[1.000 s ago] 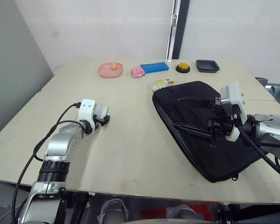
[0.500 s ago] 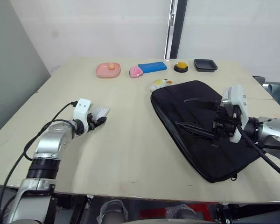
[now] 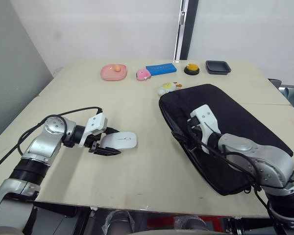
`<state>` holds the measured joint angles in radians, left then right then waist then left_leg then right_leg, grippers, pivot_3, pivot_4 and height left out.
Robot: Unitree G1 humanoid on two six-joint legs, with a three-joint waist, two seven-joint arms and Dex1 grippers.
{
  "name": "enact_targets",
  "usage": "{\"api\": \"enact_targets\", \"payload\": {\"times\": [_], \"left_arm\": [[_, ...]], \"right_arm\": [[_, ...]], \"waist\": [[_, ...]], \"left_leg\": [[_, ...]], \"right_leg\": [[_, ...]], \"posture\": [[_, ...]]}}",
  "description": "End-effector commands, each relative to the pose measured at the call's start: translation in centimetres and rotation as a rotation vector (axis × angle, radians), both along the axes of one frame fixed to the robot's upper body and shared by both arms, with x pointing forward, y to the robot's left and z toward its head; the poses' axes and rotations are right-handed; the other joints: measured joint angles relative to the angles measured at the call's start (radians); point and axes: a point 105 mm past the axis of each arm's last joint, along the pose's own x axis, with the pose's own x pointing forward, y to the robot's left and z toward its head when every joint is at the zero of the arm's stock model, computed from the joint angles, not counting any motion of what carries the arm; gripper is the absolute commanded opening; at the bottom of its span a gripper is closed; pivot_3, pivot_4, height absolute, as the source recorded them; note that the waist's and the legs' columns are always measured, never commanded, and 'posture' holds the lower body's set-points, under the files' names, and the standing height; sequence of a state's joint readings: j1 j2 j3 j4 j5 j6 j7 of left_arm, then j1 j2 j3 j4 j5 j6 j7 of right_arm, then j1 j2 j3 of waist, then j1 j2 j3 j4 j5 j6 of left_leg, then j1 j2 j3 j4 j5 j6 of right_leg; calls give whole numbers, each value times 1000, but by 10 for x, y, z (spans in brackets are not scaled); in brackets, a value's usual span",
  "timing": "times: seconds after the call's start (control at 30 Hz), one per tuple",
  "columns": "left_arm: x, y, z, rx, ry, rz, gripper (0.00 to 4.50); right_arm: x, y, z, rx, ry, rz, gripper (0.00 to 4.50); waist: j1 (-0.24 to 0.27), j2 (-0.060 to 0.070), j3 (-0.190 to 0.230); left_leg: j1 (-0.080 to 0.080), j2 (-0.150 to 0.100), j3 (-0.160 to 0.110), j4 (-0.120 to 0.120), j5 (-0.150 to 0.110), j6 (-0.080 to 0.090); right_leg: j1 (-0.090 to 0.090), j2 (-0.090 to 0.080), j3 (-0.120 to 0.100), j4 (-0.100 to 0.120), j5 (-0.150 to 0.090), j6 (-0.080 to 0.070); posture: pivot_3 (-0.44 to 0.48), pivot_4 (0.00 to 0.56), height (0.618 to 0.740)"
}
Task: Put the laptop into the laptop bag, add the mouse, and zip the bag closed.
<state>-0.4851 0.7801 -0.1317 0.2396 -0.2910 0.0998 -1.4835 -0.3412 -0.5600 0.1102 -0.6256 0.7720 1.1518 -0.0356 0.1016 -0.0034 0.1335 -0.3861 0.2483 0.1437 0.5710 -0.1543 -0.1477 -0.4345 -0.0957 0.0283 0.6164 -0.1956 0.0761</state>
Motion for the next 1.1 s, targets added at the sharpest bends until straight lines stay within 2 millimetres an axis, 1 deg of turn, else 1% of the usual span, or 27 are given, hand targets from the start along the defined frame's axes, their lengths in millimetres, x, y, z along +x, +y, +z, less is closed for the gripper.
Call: {"api": "enact_targets", "payload": {"times": [0.03, 0.17, 0.33, 0.43, 0.57, 0.67, 0.7, 0.77, 0.8, 0.9, 0.97, 1.0, 1.1], "left_arm": [[-1, -8, 8, -30, -26, -50, 2876], [-2, -10, 5, -30, -15, -52, 2876], [-2, -9, 3, -41, -6, -39, 2876], [0, -9, 5, -61, -17, -21, 2876], [2, -11, 7, -84, -19, -12, 2876], [2, -16, 8, -90, -25, -21, 2876], [2, -17, 9, -93, -27, -24, 2876], [2, -23, 10, -103, -26, -39, 2876], [3, -27, 11, -109, -27, -44, 2876], [8, -37, 12, -127, -20, -37, 2876], [15, -43, 13, -144, -15, -4, 2876], [17, -44, 14, -149, -12, 9, 2876], [16, -66, 15, -177, 9, -5, 2876]], "right_arm": [[6, -1, 7, -99, -77, -37, 4500], [11, -1, 6, -239, -131, -42, 4500], [14, 1, 6, -322, -165, -28, 4500], [14, -2, 0, -418, -172, -11, 3657], [12, -11, -9, -546, -170, 22, 2279], [13, -13, -7, -538, -169, 34, 1251], [13, -13, -6, -528, -168, 35, 992], [14, -12, -3, -520, -173, 44, 233], [13, -9, 0, -484, -167, 52, 64], [8, 1, 5, -403, -159, 79, 64], [6, 5, 9, -360, -150, 82, 64], [6, 6, 10, -348, -146, 81, 64], [8, 2, 21, -291, -147, 40, 64]], "waist": [[-4, 0, 0], [-7, 0, 0], [-4, 0, 0], [-2, 0, 0], [0, 0, 0], [0, 0, 0], [0, 0, 0], [1, 0, 0], [1, 0, 0], [0, 0, 0], [-1, 0, 0], [-2, 0, 0], [-7, 0, 0]], "left_leg": [[0, 0, 0, 0, 0, 0], [0, 0, 0, 0, 0, -1], [1, 0, 0, 0, 0, -1], [1, 0, 0, 1, 0, -1], [1, 0, -1, 2, 0, -1], [1, 0, -1, 4, 0, -1], [1, 0, -1, 4, 0, -1], [2, 0, -1, 6, 0, -1], [2, 0, -1, 7, 0, -1], [2, 0, -1, 9, 0, -1], [2, 0, -1, 10, 1, -1], [2, 0, -1, 11, 1, -1], [2, 0, -1, 11, 1, -1]], "right_leg": [[0, 0, 0, 0, 0, 0], [0, 1, 0, 1, 0, 1], [0, 1, 0, 2, 0, 1], [0, 0, 0, 2, 0, 1], [1, 0, 1, 3, 0, 1], [1, 0, 1, 5, 0, 1], [1, 0, 1, 6, 0, 1], [1, 0, 2, 8, 0, 1], [1, 0, 2, 9, 0, 1], [0, 0, 3, 12, 0, 0], [0, 0, 3, 14, 0, 0], [0, 0, 3, 14, 0, 0], [0, 0, 3, 14, 0, 0]], "posture": [[0, 150, 740], [0, 150, 740], [0, 150, 740], [0, 150, 740], [0, 150, 740], [0, 150, 740], [0, 150, 740], [0, 150, 740], [0, 150, 740], [0, 150, 740], [0, 150, 740], [0, 150, 740], [0, 150, 740]]}}
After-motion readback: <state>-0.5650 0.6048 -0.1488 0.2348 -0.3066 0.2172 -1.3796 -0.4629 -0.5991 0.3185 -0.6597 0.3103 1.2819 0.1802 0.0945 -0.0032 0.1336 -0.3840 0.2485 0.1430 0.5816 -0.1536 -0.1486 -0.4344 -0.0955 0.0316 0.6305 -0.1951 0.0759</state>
